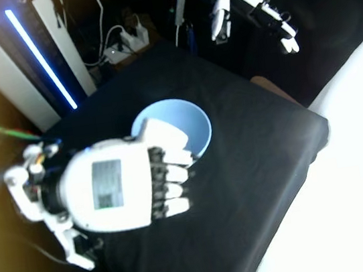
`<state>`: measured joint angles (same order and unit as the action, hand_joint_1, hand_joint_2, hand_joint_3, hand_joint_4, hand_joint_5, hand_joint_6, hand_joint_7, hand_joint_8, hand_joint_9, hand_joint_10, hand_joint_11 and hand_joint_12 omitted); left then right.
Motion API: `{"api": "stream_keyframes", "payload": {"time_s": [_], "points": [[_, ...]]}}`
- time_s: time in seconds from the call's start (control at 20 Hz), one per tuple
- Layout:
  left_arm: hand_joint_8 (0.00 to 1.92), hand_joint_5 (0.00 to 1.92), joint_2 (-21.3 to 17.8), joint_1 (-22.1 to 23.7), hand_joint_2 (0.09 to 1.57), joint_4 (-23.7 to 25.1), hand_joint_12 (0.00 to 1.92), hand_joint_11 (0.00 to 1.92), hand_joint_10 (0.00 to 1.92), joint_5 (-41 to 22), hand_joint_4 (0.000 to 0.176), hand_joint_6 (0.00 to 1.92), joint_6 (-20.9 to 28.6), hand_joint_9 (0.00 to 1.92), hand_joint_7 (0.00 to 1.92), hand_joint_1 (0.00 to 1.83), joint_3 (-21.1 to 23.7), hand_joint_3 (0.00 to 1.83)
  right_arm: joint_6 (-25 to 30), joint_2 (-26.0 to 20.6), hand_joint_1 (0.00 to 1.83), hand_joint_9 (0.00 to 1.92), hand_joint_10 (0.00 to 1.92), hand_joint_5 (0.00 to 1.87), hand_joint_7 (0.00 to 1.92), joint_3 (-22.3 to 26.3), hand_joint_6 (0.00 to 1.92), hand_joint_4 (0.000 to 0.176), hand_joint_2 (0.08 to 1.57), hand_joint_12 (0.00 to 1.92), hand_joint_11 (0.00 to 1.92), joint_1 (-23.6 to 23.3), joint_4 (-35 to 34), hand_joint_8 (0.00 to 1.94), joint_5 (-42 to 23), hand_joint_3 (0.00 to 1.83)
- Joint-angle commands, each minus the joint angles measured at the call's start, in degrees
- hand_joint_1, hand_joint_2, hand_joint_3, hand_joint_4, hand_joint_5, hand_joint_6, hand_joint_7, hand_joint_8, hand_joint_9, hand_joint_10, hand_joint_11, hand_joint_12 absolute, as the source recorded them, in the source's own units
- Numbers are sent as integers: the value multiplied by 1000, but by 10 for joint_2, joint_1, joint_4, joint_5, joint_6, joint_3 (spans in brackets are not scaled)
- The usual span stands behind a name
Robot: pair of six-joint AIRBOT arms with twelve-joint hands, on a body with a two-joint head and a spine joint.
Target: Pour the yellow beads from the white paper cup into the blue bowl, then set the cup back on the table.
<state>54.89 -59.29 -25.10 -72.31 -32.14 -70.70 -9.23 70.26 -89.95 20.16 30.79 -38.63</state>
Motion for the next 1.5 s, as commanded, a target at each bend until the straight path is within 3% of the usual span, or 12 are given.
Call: {"api": "stream_keyframes", "payload": {"time_s": [0.0, 0.05, 0.15, 0.3, 0.55, 0.65, 0.9, 1.0, 1.05, 1.2, 1.35, 1.45], "points": [[4, 7, -1, 7, 896, -5, 177, 0, 4, -68, 114, 1, 4, 139, 276, 352, -5, 2, 2, -4, 1259, 1125, 1133, 954, 1079, 0, 826, 0, 1104, 1660, 1013, -8, -18, 1014, -44, 0], [2, 1, -1, 7, 897, -5, 171, 0, 6, -67, 109, 0, 4, 146, 273, 348, -5, 2, 2, -4, 1237, 1095, 557, 894, 1054, 1, 978, 0, 1124, 1293, 779, -9, -14, 1004, -42, 0], [1, 3, -1, 8, 885, -4, 92, 0, 0, -66, 118, 0, 4, 134, 273, 352, -5, 0, 2, -4, 1222, 1211, 277, 857, 1023, 4, 1056, 0, 1138, 1268, 762, -12, -3, 1034, -37, 4], [0, 5, -1, 8, 882, -4, 47, 0, 0, -65, 129, 2, 4, 133, 269, 349, -6, 0, 2, -4, 1244, 1216, 616, 898, 1048, 8, 925, 0, 1126, 1506, 814, -20, 16, 1058, -30, 0], [4, 4, -1, 9, 884, -3, 65, 20, 3, -64, 126, 1, 4, 139, 279, 341, -6, 0, 2, -5, 1226, 1165, 570, 887, 1020, 17, 983, 0, 1134, 1459, 772, -40, 51, 1065, -14, 1], [3, 15, -1, 9, 879, -2, 63, 0, 0, -63, 147, 5, 4, 123, 280, 352, -6, 0, 2, -6, 1231, 1162, 968, 845, 1003, 20, 1013, 0, 1150, 1696, 907, -45, 65, 1126, -6, 0], [0, 23, 0, 10, 871, 0, 5, 1, 2, -61, 149, 2, 4, 116, 273, 359, -7, 0, 2, -9, 1239, 1097, 1191, 871, 944, 28, 1077, 0, 1153, 1791, 768, -59, 100, 1113, 13, 0], [4, 29, 0, 11, 865, 1, 0, 0, 2, -60, 148, 4, 4, 117, 283, 373, -7, 0, 2, -9, 1245, 1114, 972, 863, 1034, 29, 975, 0, 1137, 1648, 770, -60, 105, 1085, 15, 0], [5, 29, 0, 11, 859, 1, 0, 0, 3, -60, 143, 3, 4, 119, 285, 369, -7, 0, 2, -9, 1241, 1169, 1222, 886, 960, 30, 1054, 0, 1145, 1800, 969, -62, 111, 1089, 19, 2], [3, 24, 0, 12, 852, 2, 0, 0, 1, -59, 140, 1, 4, 103, 284, 370, -7, 0, 2, -9, 1245, 1151, 1254, 914, 965, 32, 1042, 0, 1136, 1775, 931, -66, 120, 1056, 24, 0], [2, 13, 0, 13, 858, 3, 2, 6, 6, -58, 130, 0, 4, 117, 283, 361, -7, 0, 2, -9, 1242, 1115, 872, 879, 1023, 32, 986, 0, 1135, 1561, 780, -68, 124, 1067, 27, 0], [1, 17, 0, 13, 856, 3, 2, 4, 2, -58, 139, 2, 4, 110, 282, 368, -8, 0, 2, -9, 1245, 1131, 1187, 911, 964, 32, 1043, 0, 1137, 1784, 858, -68, 126, 1046, 28, 0]]}}
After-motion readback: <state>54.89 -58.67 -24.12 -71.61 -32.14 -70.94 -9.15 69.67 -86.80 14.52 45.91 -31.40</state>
